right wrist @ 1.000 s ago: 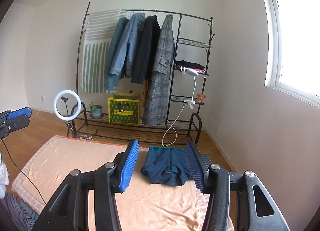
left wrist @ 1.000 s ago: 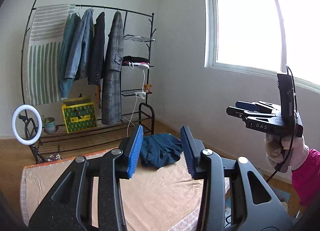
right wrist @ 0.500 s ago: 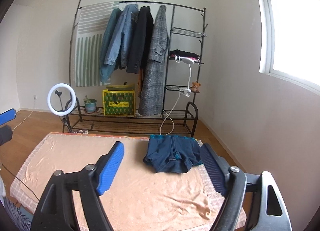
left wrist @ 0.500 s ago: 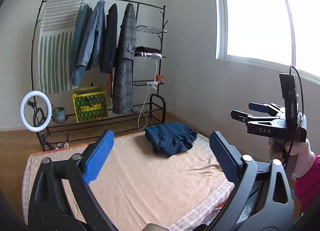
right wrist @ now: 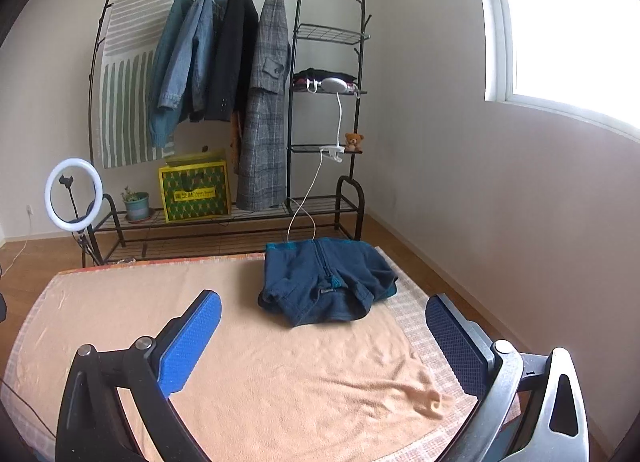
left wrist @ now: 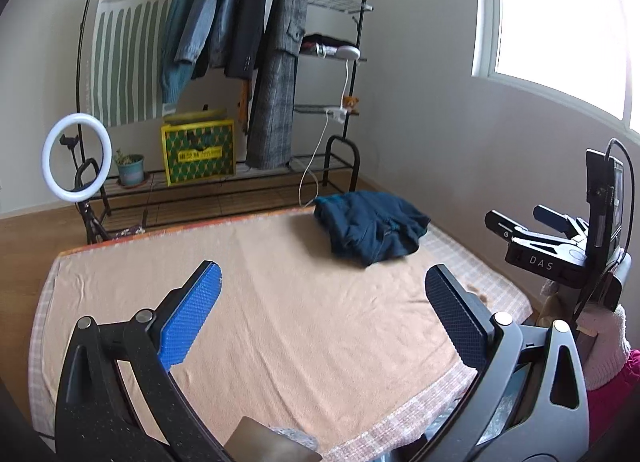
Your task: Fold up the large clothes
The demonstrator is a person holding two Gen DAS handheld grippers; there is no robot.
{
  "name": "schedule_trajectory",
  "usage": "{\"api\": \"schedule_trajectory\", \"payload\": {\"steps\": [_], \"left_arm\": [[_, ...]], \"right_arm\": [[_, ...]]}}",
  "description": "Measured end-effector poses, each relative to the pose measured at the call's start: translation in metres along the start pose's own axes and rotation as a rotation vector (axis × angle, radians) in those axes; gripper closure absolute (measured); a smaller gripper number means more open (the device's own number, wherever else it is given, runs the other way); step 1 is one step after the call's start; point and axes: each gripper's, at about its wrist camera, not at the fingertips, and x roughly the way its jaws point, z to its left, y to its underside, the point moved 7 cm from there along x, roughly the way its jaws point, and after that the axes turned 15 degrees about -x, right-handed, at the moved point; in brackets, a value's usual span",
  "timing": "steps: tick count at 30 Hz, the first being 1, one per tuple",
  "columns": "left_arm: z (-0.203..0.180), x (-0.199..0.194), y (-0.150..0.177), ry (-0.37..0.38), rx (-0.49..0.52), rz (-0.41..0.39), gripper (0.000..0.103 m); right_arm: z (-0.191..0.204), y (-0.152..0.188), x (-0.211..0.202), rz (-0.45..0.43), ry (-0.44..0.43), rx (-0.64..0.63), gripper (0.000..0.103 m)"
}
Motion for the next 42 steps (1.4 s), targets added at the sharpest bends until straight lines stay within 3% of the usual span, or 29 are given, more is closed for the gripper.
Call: {"api": "schedule_trajectory", "payload": {"steps": [7, 15, 42], "left_arm": [[0.013, 0.021, 0.016, -0.063, 0.039, 0.012, 0.000], [0.018, 0.032, 0.030, -0.118, 0.085, 0.036, 0.000], [0.014, 0.027, 0.031, -0.137, 0.103, 0.020, 0.000]], "right_arm": [[0.015, 0.024, 0.033, 0.037, -0.042, 0.001, 0.000], [0.022, 0.032, 0.043, 0.045, -0.040, -0.006, 0.000], [0.016, 0.042, 0.050, 0.072, -0.041, 0.023, 0.000]]}}
